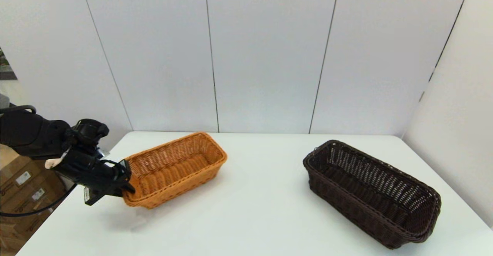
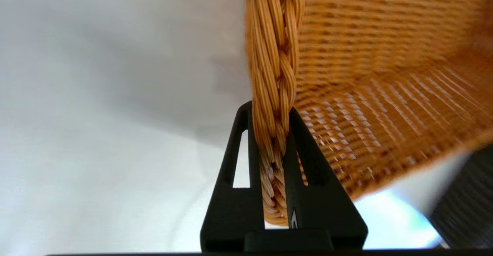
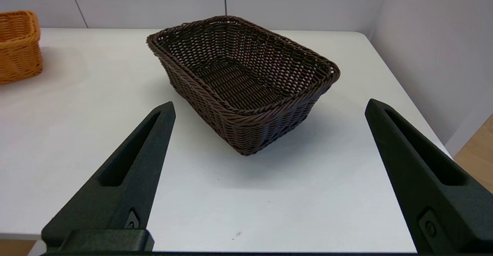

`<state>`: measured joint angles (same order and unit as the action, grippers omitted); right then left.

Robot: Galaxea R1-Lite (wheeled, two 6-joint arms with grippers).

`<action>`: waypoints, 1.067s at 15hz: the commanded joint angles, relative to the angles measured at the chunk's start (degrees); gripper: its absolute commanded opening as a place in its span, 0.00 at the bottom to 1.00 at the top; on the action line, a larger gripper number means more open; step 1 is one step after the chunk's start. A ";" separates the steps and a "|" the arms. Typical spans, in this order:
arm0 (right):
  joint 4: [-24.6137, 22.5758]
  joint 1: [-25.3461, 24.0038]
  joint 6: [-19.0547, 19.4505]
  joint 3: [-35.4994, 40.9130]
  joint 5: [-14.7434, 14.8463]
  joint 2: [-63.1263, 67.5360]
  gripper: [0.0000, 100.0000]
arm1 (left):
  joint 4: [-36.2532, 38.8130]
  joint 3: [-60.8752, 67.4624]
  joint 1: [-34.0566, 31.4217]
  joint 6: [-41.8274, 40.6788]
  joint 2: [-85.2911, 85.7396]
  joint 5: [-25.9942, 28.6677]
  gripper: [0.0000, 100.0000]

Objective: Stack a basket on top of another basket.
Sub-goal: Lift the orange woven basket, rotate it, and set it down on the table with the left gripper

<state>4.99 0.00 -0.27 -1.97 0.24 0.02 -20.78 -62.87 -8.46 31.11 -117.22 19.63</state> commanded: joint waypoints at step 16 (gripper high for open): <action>0.02 0.00 0.00 -0.05 0.02 -0.02 1.00 | -10.50 2.75 -4.37 -23.11 5.16 23.26 0.00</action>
<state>4.99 0.00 -0.27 -1.97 0.27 0.02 -28.81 -59.73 -13.71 11.07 -112.18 42.47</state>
